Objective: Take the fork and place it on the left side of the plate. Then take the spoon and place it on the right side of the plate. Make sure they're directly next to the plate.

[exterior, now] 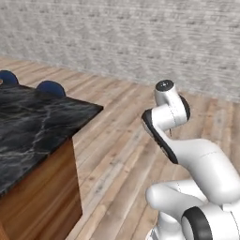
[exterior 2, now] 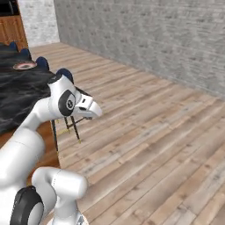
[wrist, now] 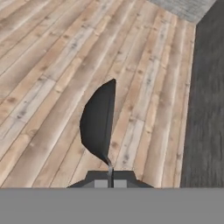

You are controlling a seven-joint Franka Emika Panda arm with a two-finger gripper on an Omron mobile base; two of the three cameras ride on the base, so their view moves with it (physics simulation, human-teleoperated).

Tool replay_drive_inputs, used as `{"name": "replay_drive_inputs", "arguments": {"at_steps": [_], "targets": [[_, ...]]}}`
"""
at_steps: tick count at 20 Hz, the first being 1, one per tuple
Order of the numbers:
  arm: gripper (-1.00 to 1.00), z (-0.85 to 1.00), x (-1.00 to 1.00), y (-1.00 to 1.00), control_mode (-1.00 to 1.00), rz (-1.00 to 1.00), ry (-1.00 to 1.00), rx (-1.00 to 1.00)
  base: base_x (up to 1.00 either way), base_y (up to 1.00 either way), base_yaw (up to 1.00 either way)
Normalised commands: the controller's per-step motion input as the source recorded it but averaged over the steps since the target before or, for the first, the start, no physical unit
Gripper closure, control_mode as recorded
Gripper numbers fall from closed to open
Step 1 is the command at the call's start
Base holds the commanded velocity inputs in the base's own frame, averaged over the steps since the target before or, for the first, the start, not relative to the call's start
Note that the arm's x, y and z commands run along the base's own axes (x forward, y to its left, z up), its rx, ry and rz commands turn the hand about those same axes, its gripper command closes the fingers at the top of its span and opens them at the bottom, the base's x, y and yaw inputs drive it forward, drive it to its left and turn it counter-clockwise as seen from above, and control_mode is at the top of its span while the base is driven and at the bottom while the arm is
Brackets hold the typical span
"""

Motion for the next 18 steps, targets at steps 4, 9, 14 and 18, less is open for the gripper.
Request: {"name": "replay_drive_inputs", "arguments": {"at_steps": [4, 9, 14, 18], "targets": [[1.00, 0.00, 0.00, 0.00, 1.00, 0.00, 0.00, 0.00, 1.00, -0.91, 0.42], [1.00, 0.00, 0.00, 0.00, 1.00, 0.00, 0.00, 0.00, 0.99, -1.00, 0.37], [1.00, 0.00, 0.00, 0.00, 1.00, 0.00, 0.00, 0.00, 0.97, -1.00, 0.36], [1.00, 0.00, 0.00, 0.00, 1.00, 0.00, 0.00, 0.00, 0.94, -1.00, 0.36]]}}
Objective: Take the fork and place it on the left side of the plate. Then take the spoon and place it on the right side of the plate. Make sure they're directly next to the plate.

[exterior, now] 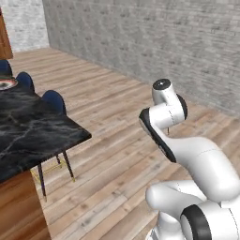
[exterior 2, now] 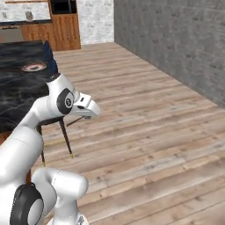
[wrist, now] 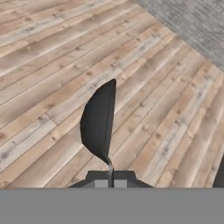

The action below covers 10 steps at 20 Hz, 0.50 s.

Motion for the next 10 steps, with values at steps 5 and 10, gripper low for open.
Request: {"name": "replay_drive_inputs", "arguments": {"at_steps": [5, 10], "targets": [[1.00, 0.00, 0.00, 0.00, 1.00, 0.00, 0.00, 0.00, 0.91, -1.00, 0.36], [1.00, 0.00, 0.00, 0.00, 1.00, 0.00, 0.00, 0.00, 0.96, -1.00, 0.38]]}}
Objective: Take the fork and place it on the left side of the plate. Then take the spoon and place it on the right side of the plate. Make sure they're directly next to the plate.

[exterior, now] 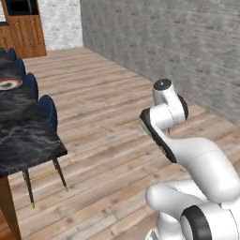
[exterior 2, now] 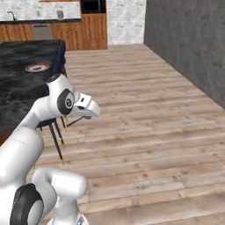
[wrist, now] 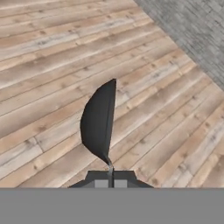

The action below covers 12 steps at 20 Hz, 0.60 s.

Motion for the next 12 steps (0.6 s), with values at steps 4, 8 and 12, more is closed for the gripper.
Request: {"name": "replay_drive_inputs", "arguments": {"at_steps": [4, 8, 12], "targets": [[1.00, 0.00, 0.00, 0.00, 1.00, 0.00, 0.00, 0.00, 1.00, -1.00, 0.38], [1.00, 0.00, 0.00, 0.00, 1.00, 0.00, 0.00, 0.00, 1.00, -0.99, 0.36], [1.00, 0.00, 0.00, 0.00, 1.00, 0.00, 0.00, 0.00, 1.00, -0.88, 0.33]]}}
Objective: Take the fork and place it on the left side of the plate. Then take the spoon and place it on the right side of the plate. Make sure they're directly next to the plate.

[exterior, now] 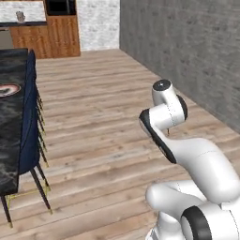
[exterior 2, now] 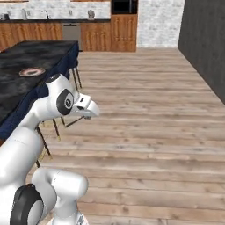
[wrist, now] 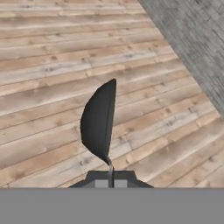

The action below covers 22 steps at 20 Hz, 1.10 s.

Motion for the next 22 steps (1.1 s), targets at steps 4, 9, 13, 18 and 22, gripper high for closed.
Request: {"name": "replay_drive_inputs", "arguments": {"at_steps": [4, 9, 13, 18, 22], "targets": [[1.00, 0.00, 0.00, 0.00, 1.00, 0.00, 0.00, 0.00, 1.00, -0.74, 0.33], [1.00, 0.00, 0.00, 0.00, 1.00, 0.00, 0.00, 0.00, 1.00, -0.60, 0.32], [1.00, 0.00, 0.00, 0.00, 1.00, 0.00, 0.00, 0.00, 1.00, -0.44, 0.33], [1.00, 0.00, 0.00, 0.00, 1.00, 0.00, 0.00, 0.00, 1.00, -0.32, 0.41], [1.00, 0.00, 0.00, 0.00, 1.00, 0.00, 0.00, 0.00, 1.00, -0.33, 0.43]]}}
